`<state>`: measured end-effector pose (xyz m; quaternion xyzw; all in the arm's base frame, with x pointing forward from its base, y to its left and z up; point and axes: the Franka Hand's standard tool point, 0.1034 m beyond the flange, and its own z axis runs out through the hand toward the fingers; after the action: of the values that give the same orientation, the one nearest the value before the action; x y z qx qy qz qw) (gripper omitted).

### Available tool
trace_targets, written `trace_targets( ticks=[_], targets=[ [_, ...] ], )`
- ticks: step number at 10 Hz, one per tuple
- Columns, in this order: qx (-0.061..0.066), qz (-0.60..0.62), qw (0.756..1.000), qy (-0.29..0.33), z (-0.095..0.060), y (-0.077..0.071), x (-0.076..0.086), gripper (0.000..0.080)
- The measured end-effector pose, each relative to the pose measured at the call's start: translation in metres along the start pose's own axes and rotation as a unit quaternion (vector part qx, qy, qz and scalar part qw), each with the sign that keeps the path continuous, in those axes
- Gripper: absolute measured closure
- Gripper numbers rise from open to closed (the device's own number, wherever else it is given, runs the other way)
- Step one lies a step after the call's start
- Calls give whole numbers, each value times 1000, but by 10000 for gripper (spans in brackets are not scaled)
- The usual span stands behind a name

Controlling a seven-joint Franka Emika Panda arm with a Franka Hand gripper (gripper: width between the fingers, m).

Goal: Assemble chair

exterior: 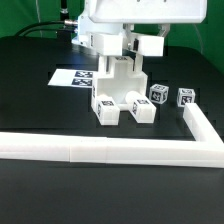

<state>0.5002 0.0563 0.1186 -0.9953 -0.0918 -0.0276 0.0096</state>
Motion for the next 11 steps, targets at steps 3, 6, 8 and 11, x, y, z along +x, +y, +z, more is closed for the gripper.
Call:
trace_targets(
  ticks=[3,6,8,11],
  targets=[
    [-3,-2,1000,-2,9,1,-4,515],
    [-5,-4,1000,-2,14,5,0,515],
    [-8,-13,1000,-4,21,12,1,515],
    [-12,-36,999,-8,32,29,-4,515]
  ],
)
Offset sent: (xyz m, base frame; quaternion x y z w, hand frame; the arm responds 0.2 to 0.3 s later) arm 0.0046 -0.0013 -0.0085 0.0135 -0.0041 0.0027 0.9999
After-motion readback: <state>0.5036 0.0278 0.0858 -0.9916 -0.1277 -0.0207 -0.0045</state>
